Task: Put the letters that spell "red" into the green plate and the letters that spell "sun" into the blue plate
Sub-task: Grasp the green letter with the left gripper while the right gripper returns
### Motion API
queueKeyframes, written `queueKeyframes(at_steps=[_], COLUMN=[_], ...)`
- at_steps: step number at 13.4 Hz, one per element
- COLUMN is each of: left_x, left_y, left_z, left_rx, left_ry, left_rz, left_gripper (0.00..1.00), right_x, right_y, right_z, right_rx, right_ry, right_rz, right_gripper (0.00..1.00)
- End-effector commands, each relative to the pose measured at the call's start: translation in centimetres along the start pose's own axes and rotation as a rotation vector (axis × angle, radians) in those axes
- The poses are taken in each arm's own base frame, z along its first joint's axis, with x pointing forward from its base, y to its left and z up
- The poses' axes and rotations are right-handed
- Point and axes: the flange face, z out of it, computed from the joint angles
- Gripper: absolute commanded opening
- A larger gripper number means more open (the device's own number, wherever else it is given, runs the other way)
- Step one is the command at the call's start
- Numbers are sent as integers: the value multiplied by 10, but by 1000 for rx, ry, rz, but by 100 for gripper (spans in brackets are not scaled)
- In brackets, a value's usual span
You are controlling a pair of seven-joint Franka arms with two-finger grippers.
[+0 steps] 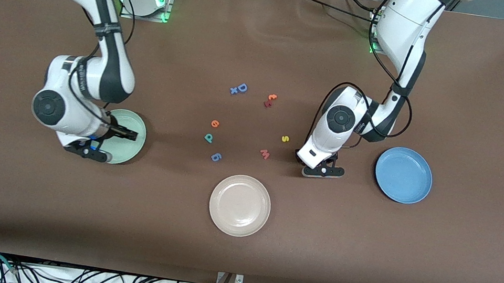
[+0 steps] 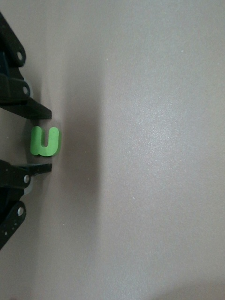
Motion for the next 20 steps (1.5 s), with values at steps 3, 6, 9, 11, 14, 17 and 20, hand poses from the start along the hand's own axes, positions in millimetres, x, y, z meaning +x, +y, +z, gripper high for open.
queueKeyframes(at_steps=[3,6,9,11,14,17,20], left_x=[0,0,0,0,1,24,40], left_y=[-2,-3,-3,-3,-3,-13,-39], left_z=[12,14,15,15,13,-7,-24], left_rx=[4,6,7,7,9,-7,9], left_ry=[-6,-8,-9,-9,-4,12,-21], left_rz=[-3,-3,-2,-2,4,37,76], left_gripper=[37,32,27,25,24,24,24], right_x=[-38,-57,-66,-73,-74,-75,-81], right_y=[-92,-144,-177,-197,-209,-205,-209], right_z=[-1,24,62,83,99,111,114], right_rx=[67,73,98,113,122,103,100], right_ry=[-3,50,111,142,152,141,126], right_rz=[175,258,324,342,346,348,340], right_gripper=[98,98,98,98,98,94,91])
